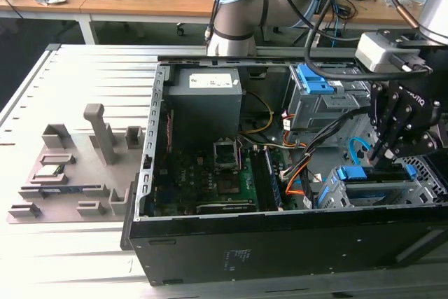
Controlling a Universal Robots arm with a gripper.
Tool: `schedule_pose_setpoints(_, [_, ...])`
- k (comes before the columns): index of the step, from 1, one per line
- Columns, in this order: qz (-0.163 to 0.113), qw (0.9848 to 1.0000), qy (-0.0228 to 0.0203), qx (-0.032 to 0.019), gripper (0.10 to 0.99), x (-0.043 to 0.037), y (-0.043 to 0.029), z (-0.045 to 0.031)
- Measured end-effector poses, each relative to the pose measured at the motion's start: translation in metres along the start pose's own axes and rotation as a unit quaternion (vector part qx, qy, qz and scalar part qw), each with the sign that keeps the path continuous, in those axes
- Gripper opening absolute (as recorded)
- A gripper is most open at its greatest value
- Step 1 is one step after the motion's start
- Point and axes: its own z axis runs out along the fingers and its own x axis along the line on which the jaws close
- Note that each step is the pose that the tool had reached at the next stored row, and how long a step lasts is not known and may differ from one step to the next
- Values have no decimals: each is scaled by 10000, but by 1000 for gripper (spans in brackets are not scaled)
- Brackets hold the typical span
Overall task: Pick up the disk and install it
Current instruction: 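Insert the second disk wire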
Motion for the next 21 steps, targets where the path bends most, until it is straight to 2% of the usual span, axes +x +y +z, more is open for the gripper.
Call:
schedule_pose_setpoints(2, [-5,10000,-14,1,161,-13,-9,16])
schedule_pose_setpoints(10, [-58,10000,-13,6,161,-15,-39,53])
schedule_pose_setpoints(12, [-138,9999,-12,14,161,-15,-40,53])
schedule_pose_setpoints(14, [-365,9993,-9,37,161,-14,-40,53])
schedule_pose_setpoints(21, [-393,9992,-10,41,161,-8,-44,46])
